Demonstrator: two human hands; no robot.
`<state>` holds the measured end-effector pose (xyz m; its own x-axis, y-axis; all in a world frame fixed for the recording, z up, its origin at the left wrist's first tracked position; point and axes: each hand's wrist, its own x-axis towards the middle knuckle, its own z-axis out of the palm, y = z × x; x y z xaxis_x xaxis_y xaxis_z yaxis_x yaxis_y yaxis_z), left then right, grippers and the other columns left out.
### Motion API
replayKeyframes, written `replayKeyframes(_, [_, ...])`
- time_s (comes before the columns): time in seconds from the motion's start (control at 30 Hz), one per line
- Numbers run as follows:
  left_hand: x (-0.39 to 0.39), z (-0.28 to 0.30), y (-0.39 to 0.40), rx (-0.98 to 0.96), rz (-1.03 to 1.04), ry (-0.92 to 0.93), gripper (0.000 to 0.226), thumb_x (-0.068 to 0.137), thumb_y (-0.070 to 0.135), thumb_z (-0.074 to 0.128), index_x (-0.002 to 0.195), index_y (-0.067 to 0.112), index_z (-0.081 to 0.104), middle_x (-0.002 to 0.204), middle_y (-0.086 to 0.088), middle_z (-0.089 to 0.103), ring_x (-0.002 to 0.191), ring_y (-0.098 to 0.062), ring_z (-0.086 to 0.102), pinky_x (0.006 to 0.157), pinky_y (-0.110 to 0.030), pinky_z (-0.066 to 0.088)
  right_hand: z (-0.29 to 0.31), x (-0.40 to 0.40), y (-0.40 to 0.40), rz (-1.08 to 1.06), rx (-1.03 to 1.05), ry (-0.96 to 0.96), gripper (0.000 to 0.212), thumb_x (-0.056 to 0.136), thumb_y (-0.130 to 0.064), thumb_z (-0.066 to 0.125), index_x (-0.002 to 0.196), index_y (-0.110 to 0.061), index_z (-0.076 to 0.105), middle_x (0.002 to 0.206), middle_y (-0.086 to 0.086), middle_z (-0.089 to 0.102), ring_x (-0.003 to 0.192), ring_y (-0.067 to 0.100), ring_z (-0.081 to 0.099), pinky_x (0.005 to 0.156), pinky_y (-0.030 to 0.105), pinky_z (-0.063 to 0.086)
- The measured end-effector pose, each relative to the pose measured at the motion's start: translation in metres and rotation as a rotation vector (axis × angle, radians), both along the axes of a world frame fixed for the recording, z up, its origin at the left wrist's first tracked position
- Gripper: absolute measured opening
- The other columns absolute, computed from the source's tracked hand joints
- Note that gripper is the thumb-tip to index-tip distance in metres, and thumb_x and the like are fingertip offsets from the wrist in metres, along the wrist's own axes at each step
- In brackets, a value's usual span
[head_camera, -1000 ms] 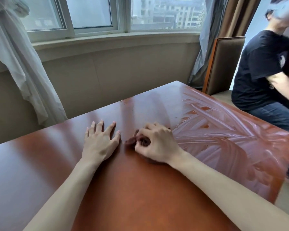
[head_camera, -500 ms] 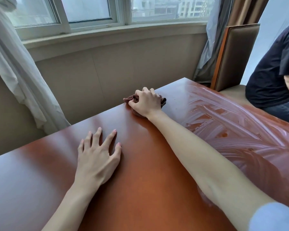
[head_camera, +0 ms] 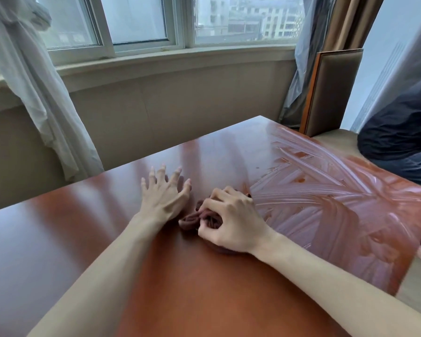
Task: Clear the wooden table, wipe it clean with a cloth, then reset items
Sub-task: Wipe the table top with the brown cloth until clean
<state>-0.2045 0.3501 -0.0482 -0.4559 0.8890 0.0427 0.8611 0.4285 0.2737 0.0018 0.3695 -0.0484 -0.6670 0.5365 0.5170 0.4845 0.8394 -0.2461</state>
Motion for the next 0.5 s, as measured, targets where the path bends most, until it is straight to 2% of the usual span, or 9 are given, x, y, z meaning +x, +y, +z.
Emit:
replayKeyframes(0.13, [-0.004, -0.014, 0.0, -0.009, -0.01, 0.025, 0.062, 0.099, 0.064, 0.025, 0.157, 0.043, 0.022, 0.167, -0.005, 0.013, 0.154, -0.03, 0.003, 0.124, -0.053, 0.0, 0.006, -0.042, 0.079, -0.18, -0.039, -0.08, 0.039, 0.076, -0.059, 0.051, 0.089, -0.028, 0.07, 0.089, -0.006, 0.062, 0.091, 0.025, 0.061, 0.076, 0.035, 0.05])
replayKeyframes(0.23, [-0.004, -0.018, 0.001, 0.007, 0.004, 0.063, 0.064, 0.096, 0.067, 0.021, 0.157, 0.046, 0.018, 0.168, -0.002, 0.012, 0.155, -0.027, 0.002, 0.124, -0.051, 0.0, 0.007, -0.085, 0.153, -0.285, -0.096, -0.086, 0.034, 0.079, -0.057, 0.06, 0.09, -0.026, 0.07, 0.092, -0.001, 0.062, 0.096, 0.03, 0.061, 0.078, 0.037, 0.049])
replayKeyframes(0.4, [-0.004, -0.017, 0.0, 0.007, 0.026, 0.071, 0.071, 0.089, 0.071, 0.009, 0.156, 0.05, 0.013, 0.168, 0.004, 0.007, 0.155, -0.022, -0.004, 0.125, -0.047, -0.002, 0.011, -0.152, 0.242, -0.371, -0.112, -0.063, 0.032, 0.083, -0.054, 0.062, 0.098, -0.029, 0.073, 0.102, 0.002, 0.063, 0.107, 0.033, 0.057, 0.076, 0.036, 0.034])
replayKeyframes(0.5, [-0.003, -0.017, -0.001, 0.003, 0.036, 0.07, 0.071, 0.088, 0.073, 0.009, 0.156, 0.051, 0.012, 0.168, 0.006, 0.006, 0.155, -0.021, -0.005, 0.125, -0.047, -0.003, 0.014, -0.165, 0.257, -0.387, -0.128, -0.074, 0.033, 0.084, -0.052, 0.062, 0.102, -0.028, 0.074, 0.106, 0.002, 0.063, 0.112, 0.033, 0.055, 0.083, 0.037, 0.038])
